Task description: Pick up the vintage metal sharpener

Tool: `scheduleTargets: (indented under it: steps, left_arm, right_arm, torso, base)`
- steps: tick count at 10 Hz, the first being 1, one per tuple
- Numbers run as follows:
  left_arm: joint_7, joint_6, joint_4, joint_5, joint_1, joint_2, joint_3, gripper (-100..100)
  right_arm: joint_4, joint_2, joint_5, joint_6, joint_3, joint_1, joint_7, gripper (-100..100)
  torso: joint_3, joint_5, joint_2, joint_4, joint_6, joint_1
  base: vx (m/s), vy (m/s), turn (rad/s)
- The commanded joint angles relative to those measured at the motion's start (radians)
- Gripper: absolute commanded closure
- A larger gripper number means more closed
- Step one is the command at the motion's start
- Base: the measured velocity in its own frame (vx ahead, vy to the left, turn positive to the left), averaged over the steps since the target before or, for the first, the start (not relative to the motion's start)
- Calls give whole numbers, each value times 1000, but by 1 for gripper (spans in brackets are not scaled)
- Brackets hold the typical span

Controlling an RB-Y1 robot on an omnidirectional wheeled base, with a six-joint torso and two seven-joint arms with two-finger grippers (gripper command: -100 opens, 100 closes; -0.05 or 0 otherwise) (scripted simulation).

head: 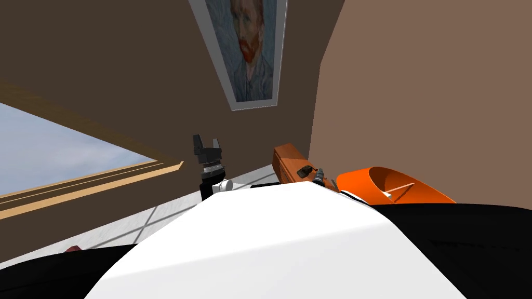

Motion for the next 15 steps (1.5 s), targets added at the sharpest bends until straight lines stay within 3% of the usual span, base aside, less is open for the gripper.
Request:
scheduleTargets:
  steps: [1, 2, 3, 4, 5, 7, 9, 11, 12, 14, 15]
  left_arm:
    - [0, 0, 0, 0, 0, 0, 0, 0]
    - [0, 0, 0, 0, 0, 0, 0, 0]
    - [0, 0, 0, 0, 0, 0, 0, 0]
    - [0, 0, 0, 0, 0, 0, 0, 0]
    - [0, 0, 0, 0, 0, 0, 0, 0]
    - [0, 0, 0, 0, 0, 0, 0, 0]
    - [0, 0, 0, 0, 0, 0, 0, 0]
    - [0, 0, 0, 0, 0, 0, 0, 0]
    - [0, 0, 0, 0, 0, 0, 0, 0]
    - [0, 0, 0, 0, 0, 0, 0, 0]
    - [0, 0, 0, 0, 0, 0, 0, 0]
  right_arm:
    - [28, 1, 20, 18, 15, 1, 15, -100]
    - [39, 8, 27, 23, 23, 2, 19, -100]
    - [18, 1, 18, 19, 15, 9, 24, -100]
    - [19, 1, 19, 20, 16, 8, 26, 0]
    - [1, 10, 9, 23, -20, 23, 52, -100]
    - [-35, 28, -10, 30, -84, 53, 104, -100]
    - [-35, 28, -10, 30, -91, 53, 104, -100]
    - [-71, 46, -29, 37, -159, 82, 156, -100]
    - [-71, 46, -29, 37, -162, 82, 156, -100]
    - [-106, 64, -48, 43, -225, 112, 206, -100]
    - [-106, 64, -48, 43, -233, 112, 208, -100]
  torso:
    - [0, 0, 0, 0, 0, 0]
    - [0, 0, 0, 0, 0, 0]
    - [0, 0, -1, 0, 0, 1]
    - [0, 0, 1, 0, 0, 1]
    - [1, 0, 3, 0, 0, 1]
    - [4, 0, 7, 2, -1, -2]
    - [4, -1, 8, 2, 0, -4]
    - [3, -1, 5, 1, -1, -2]
    - [3, -1, 6, 1, -1, -3]
    - [4, -1, 6, 2, 0, -3]
    - [4, -1, 8, 2, -1, -3]
  base:
    - [60, -14, 104]
    - [63, -1, 87]
    - [29, 1, 14]
    - [5, 0, -2]
    - [-26, -31, 215]
    - [-90, -66, 367]
    - [-46, -45, 5]
    - [-41, -36, 262]
    - [-58, -47, 148]
    - [-78, -41, 257]
    - [-69, -39, 110]
